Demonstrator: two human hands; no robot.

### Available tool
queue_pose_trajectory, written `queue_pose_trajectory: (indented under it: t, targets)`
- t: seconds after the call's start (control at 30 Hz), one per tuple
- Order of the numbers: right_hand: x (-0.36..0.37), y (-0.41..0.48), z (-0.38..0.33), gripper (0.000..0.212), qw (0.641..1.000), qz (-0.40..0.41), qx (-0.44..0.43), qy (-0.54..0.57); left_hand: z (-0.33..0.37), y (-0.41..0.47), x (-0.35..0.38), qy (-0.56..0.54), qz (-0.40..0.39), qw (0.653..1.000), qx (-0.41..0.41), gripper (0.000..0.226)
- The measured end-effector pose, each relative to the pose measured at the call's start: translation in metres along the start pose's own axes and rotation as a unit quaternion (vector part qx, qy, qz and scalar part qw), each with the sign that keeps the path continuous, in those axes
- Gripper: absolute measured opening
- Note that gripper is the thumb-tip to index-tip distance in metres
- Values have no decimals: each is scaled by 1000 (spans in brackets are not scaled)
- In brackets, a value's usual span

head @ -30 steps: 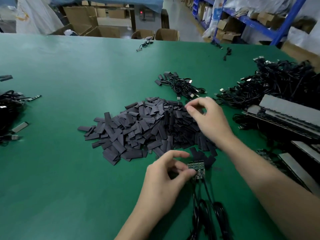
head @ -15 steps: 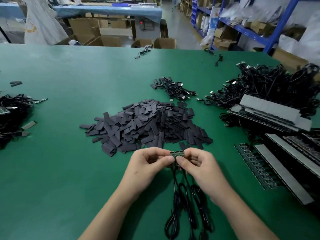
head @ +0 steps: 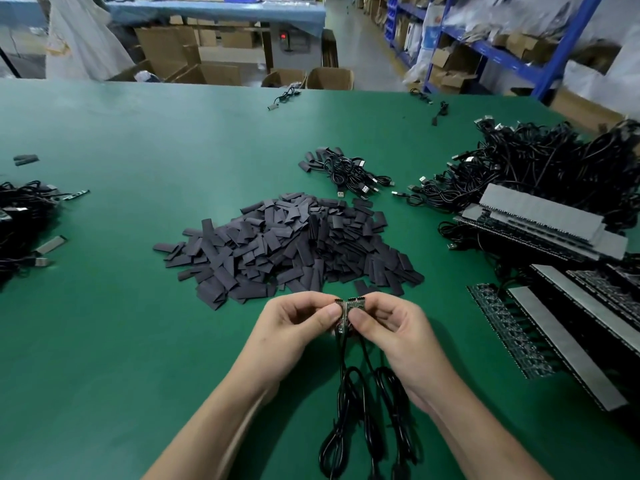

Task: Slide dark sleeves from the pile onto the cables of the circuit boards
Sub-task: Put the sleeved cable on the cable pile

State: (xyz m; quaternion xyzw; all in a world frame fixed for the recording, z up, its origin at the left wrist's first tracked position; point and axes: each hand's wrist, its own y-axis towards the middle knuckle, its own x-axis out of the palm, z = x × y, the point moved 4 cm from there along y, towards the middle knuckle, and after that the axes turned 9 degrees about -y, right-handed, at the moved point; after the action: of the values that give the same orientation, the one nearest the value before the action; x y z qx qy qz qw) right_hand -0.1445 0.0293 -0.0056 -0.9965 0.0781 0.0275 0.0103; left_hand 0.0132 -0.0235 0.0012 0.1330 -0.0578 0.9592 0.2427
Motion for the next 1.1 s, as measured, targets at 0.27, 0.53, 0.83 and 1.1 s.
queue_pose_trajectory:
  t: [0.27,0.53,0.83,1.1]
  targets:
    - [-12,-7,-15,18,922,128,-105,-350,10,1,-9,7,28,998,58,9]
    - [10,-13,-19,25,960,27,-127,-248,24,0,-11,180,23,969,168,10]
    - [-33,-11,-26,31,929,-138,54,339,36,5,-73,566,165,797,132,31]
    - [-40,-9,-20,30,928,-197,85,305,38,5,-78,564,174,794,144,18]
